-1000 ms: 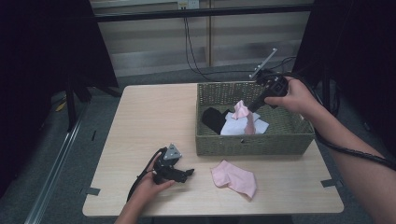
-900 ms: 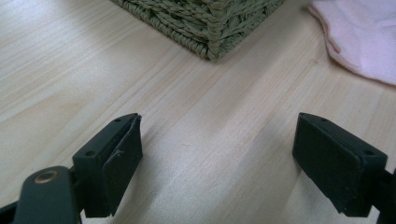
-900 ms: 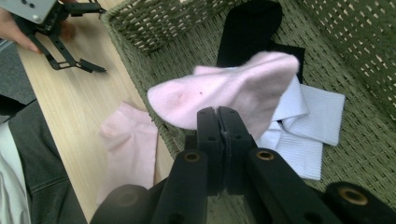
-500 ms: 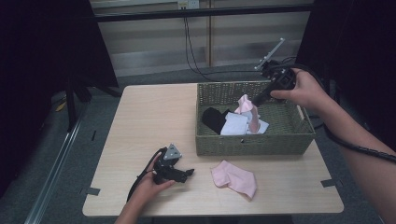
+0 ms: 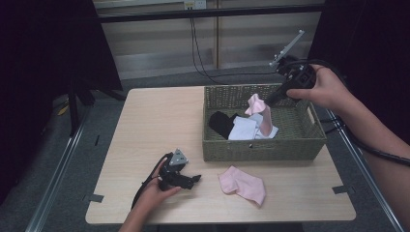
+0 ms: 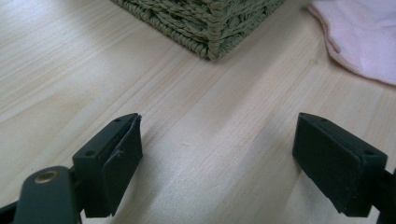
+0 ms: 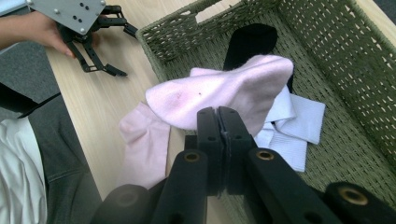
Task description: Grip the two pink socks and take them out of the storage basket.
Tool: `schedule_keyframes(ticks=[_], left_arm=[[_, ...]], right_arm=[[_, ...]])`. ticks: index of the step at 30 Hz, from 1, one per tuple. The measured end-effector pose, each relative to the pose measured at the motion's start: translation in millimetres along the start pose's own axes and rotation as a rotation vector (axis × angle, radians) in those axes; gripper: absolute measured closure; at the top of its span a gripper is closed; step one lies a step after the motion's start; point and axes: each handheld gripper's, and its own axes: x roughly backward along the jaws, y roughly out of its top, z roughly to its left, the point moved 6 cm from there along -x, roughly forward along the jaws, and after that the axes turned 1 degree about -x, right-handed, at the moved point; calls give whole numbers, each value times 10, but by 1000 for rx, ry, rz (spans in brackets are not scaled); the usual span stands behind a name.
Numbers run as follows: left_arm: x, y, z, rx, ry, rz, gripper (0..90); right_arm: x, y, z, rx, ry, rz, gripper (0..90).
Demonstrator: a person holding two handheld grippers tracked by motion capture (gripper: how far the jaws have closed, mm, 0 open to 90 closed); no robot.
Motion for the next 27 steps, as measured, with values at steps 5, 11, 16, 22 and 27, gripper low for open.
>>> schedule_keyframes(ticks=[5,11,16,22,27], left_arm=[[0,0,0,0,0,0,154],[0,0,0,0,0,0,154],[0,0,0,-1,0,0,154],[0,0,0,0,0,0,154],[0,0,0,0,0,0,155]], right_arm=[[29,-11,77,20,8,-3,884],[44,-43,186,43,21,-13,883],[44,-79,259,63,44,-25,882],[62,-130,356,87,61,-37,882],[80,-172,410,97,77,-50,881]])
